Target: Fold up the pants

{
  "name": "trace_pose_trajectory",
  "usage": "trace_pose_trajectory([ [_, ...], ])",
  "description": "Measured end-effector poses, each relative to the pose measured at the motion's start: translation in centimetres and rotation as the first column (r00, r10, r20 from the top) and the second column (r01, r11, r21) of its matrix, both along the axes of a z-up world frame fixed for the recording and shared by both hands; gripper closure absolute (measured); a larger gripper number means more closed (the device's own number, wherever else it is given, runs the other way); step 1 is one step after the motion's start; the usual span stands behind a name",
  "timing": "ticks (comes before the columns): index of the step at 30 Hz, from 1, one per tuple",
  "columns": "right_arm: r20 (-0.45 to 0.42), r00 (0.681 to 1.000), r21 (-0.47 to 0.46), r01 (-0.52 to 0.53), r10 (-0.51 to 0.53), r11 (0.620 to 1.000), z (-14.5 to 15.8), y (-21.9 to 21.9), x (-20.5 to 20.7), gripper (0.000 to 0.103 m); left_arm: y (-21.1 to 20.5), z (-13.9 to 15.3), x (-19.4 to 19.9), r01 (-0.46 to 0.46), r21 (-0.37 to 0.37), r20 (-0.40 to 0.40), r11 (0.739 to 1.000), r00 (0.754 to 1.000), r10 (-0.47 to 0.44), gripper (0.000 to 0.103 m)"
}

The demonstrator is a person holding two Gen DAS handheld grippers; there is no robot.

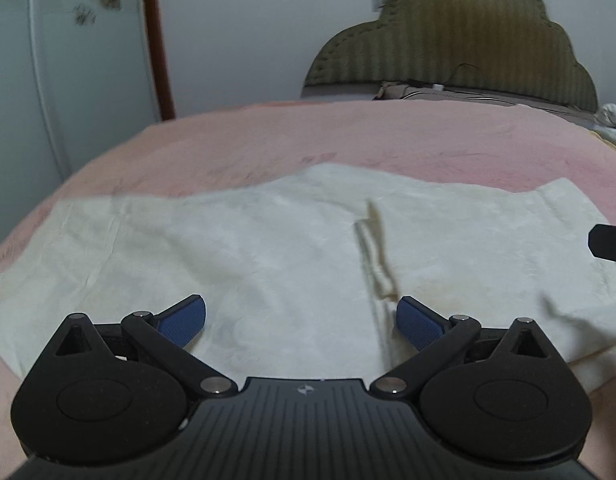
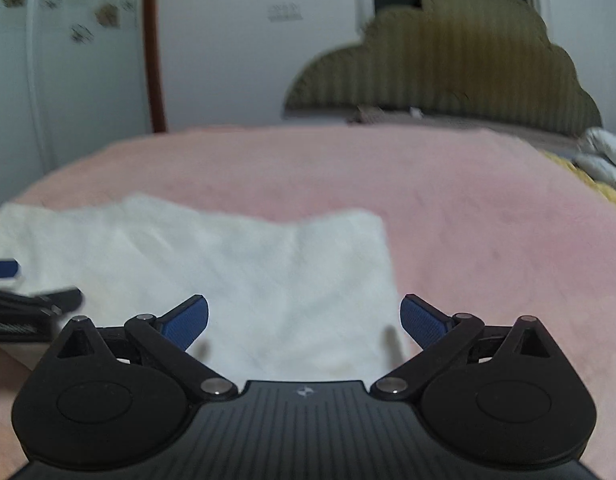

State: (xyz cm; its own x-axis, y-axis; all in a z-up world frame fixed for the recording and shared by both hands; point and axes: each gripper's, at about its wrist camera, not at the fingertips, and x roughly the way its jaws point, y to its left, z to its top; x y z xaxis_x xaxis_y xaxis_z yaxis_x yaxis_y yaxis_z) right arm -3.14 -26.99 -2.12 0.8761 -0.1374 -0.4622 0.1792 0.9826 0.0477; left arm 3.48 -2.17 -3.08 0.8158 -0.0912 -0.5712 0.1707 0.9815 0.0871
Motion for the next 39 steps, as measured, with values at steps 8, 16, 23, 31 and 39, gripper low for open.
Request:
trace_pose_trajectory([
  [8, -0.153, 0.988, -0.005, -0.025, 0.024, 1.000, -3.6, 1.3, 5.1, 0.000, 0.4, -0.3, 0.2, -0.007, -0.032, -0.021, 0.999, 1.000, 0.006, 0.000],
  [16, -0.157, 0.987, -0.021, -0.036, 0.032, 0.999, -3.5, 1.4, 4.6, 0.000, 0.6, -0.3, 0.5, -0.007, -0.041, -0.027, 0.999, 1.000, 0.006, 0.000],
  [23, -0.157, 0.987, -0.022, -0.038, 0.034, 0.999, -3.4, 1.5, 4.6, 0.000, 0.6, -0.3, 0.4, -0.007, -0.043, -0.028, 0.999, 1.000, 0.006, 0.000],
  [31, -0.156, 0.987, -0.021, -0.040, 0.036, 0.999, -3.5, 1.5, 4.7, 0.000, 0.5, -0.3, 0.3, -0.008, -0.046, -0.028, 0.999, 1.000, 0.006, 0.000],
  [39, -0.152, 0.988, -0.125, -0.043, 0.024, 0.991, -3.3, 3.0, 4.3, 0.000, 2.1, 0.8, -1.1, -0.041, 0.009, -0.021, 0.999, 0.999, 0.042, 0.001],
])
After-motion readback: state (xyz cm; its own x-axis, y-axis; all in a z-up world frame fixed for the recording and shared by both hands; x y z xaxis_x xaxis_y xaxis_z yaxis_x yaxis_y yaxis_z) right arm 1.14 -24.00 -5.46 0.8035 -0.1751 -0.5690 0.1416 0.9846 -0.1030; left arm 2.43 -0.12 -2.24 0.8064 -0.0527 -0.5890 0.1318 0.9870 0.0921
